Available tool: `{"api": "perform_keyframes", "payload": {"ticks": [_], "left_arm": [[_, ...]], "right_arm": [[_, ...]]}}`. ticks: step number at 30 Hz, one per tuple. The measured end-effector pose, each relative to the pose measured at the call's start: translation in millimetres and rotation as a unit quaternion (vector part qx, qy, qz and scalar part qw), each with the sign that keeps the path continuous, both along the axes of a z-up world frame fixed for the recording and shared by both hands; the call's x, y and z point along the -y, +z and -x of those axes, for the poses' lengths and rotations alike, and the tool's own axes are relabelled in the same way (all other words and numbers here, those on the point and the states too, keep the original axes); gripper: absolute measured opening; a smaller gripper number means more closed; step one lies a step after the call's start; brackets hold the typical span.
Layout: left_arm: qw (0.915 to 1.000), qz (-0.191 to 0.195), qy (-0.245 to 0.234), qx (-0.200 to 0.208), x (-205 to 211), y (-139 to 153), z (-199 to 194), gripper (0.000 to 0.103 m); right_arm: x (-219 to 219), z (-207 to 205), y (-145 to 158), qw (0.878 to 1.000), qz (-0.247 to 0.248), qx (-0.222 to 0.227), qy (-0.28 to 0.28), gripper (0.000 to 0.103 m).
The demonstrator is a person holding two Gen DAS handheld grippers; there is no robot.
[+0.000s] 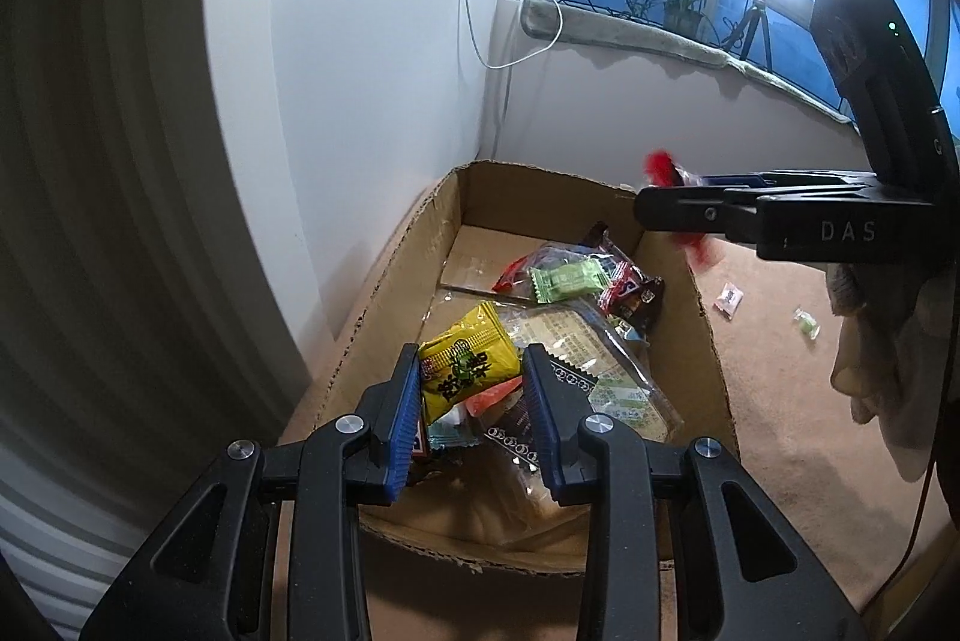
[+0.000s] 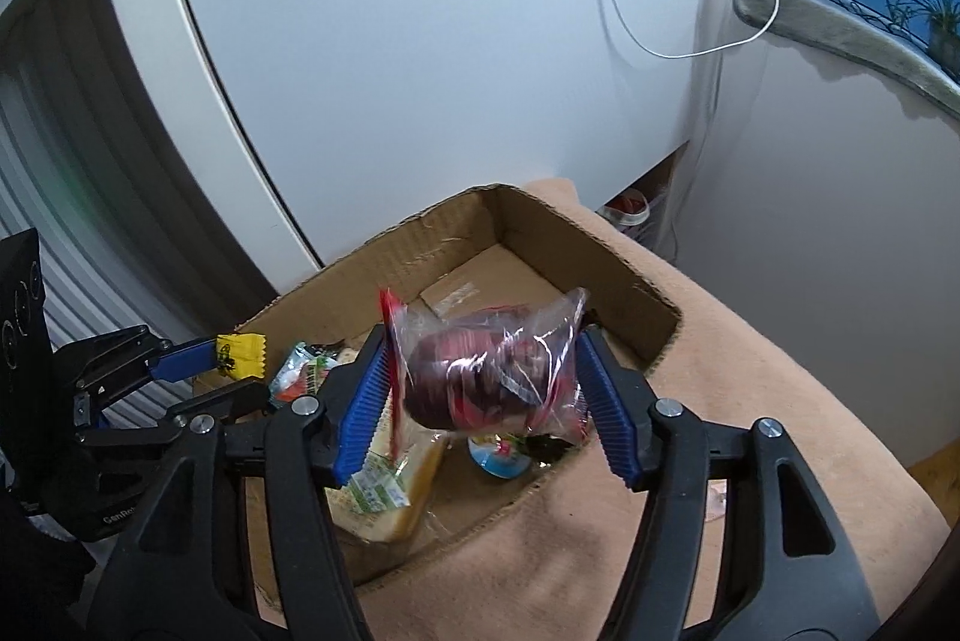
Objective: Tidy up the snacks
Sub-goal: 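Carry the yellow pack and dried-fruit bag into the box and release both, then move both open tools back over the pink wrapper and small green candy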
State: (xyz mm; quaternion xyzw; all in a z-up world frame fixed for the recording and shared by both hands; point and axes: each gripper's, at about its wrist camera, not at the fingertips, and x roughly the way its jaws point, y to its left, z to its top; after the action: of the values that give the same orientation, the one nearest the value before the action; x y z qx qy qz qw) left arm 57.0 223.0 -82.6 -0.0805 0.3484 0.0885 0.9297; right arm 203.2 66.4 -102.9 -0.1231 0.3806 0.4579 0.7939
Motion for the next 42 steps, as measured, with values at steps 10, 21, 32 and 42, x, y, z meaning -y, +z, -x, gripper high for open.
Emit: {"api": "perform_keyframes", "payload": {"ticks": [10, 21, 32, 42], "left_arm": [[1.0000, -0.008, 0.005, -0.002, 1.8, 1.8, -1.5, 0.055], [0.9998, -0.009, 0.001, 0.020, 22.2, 14.4, -2.2, 0.056], [0.9974, -0.010, -0.054, 0.047, 84.8, 30.4, -19.2, 0.056], [0.9929, -0.013, -0.112, 0.038, 150.0, 25.2, -54.6, 0.056]], "right_arm": [[-1.9, 4.6, 5.0, 1.000, -0.004, 0.008, -0.002, 0.078], [62.4, 2.2, 30.4, 0.998, -0.028, 0.033, -0.040, 0.079], [165.2, -17.7, 28.6, 0.993, -0.016, 0.043, -0.107, 0.079], [242.1, -37.3, -3.3, 0.989, 0.005, 0.021, -0.146, 0.079]]}}
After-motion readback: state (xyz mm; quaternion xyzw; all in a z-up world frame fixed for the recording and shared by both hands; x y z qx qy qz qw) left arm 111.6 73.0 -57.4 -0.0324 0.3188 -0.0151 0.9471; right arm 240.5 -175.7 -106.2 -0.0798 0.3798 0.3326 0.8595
